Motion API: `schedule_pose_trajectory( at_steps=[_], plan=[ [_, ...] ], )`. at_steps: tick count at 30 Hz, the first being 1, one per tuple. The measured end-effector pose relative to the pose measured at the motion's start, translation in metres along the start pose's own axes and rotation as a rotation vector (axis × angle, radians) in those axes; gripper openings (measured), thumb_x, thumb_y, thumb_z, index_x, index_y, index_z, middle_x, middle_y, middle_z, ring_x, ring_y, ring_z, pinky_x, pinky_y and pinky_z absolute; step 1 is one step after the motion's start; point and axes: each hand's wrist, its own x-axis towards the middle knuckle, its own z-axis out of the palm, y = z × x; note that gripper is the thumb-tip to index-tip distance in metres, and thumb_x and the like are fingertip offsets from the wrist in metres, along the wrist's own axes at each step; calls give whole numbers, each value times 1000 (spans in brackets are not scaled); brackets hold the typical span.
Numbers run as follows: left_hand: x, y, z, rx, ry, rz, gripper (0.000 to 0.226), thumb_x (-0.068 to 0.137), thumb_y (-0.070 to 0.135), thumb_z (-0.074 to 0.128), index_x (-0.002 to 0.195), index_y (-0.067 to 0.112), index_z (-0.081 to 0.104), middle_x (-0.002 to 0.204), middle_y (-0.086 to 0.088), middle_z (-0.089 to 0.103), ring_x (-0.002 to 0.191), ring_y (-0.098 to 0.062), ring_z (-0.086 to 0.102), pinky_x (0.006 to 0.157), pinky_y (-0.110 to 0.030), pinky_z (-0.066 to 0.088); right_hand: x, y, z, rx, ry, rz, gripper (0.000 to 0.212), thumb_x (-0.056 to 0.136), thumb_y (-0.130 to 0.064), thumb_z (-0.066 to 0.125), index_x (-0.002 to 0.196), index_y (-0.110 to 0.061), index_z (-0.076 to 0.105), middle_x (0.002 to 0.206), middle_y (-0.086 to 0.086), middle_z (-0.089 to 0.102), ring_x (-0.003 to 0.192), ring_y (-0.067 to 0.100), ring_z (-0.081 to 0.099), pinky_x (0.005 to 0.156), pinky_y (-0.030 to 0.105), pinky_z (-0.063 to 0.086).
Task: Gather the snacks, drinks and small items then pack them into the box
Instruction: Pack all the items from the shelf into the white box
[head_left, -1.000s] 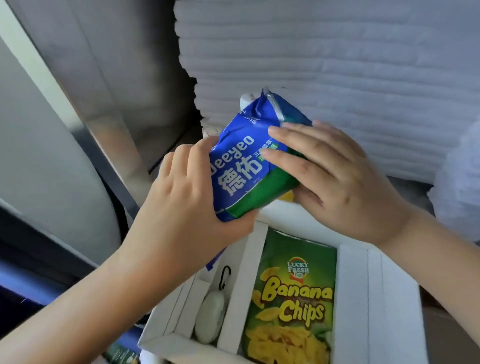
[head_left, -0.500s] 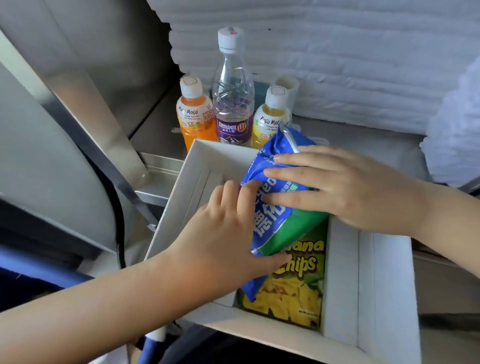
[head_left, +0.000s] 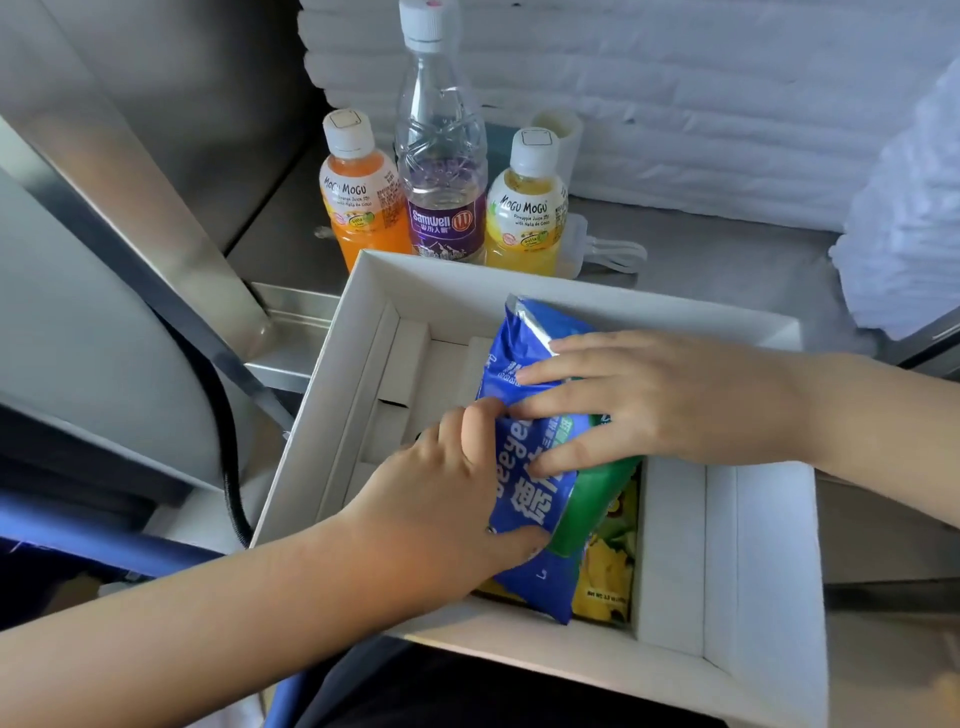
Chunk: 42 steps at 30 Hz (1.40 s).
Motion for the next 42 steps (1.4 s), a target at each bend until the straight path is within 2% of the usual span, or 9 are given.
schedule_pose_trajectory(
  at_steps=[3,11,15,19,22,26,29,32,42],
  plan=[
    [3,-5,2,0,-139,16,84,82,67,46,138,27,-3,139,0,35,122,-15,41,84,-20,29,-5,1,2,-124,-12,-49,46,86,-17,67,127,-34,55,138,3,51,131,27,40,108,45,32],
    [4,-16,-2,-131,-481,108,65,83,57,53,131,27,20,110,6,52,83,-8,47,63,-19,33,-8,12,27,-207,-139,1,94,58,2,71,139,-31,35,149,4,31,137,26,27,108,44,22],
    [4,-14,0,-99,-562,193,59,89,55,46,137,31,22,126,8,48,97,-8,44,78,-23,34,-13,18,44,-202,-130,-6,104,49,0,75,139,-30,34,147,4,32,134,26,30,105,43,25],
    [6,-12,1,-64,-587,289,48,94,48,40,138,34,27,136,11,40,116,-9,42,89,-27,33,-17,12,38,-151,-255,62,109,34,-8,85,133,-27,43,140,7,48,125,29,51,93,38,46],
    [11,-12,-2,-27,-482,355,42,97,44,38,138,34,32,128,11,40,115,-6,38,91,-21,30,-23,4,26,-37,-279,139,85,59,-12,80,136,-26,47,147,9,41,131,30,44,99,36,36],
    [21,-8,-4,109,-269,472,50,96,45,40,142,28,28,136,3,31,123,-14,33,101,-31,33,-22,-1,9,57,-417,290,60,92,-42,51,145,-32,26,155,-4,22,138,16,26,105,34,37],
    [28,-1,6,293,-269,561,65,97,47,37,149,28,4,157,-5,-3,142,-23,-1,115,-37,7,-14,-2,6,33,-510,337,67,93,-51,44,149,-33,12,156,-6,11,140,14,18,108,35,34],
    [32,3,19,420,-446,549,66,100,46,28,147,29,-15,151,-6,-30,139,-28,-27,113,-39,-10,-14,-4,11,54,-589,358,75,94,-52,43,150,-34,-3,159,-5,-4,145,15,6,113,34,28],
    [41,-4,26,411,-509,419,88,94,54,40,142,24,-28,148,-2,-34,139,-24,-26,113,-38,-9,-2,-8,12,111,-787,417,87,93,-47,49,148,-31,-15,157,-1,-21,146,21,-8,109,40,34]
  ],
)
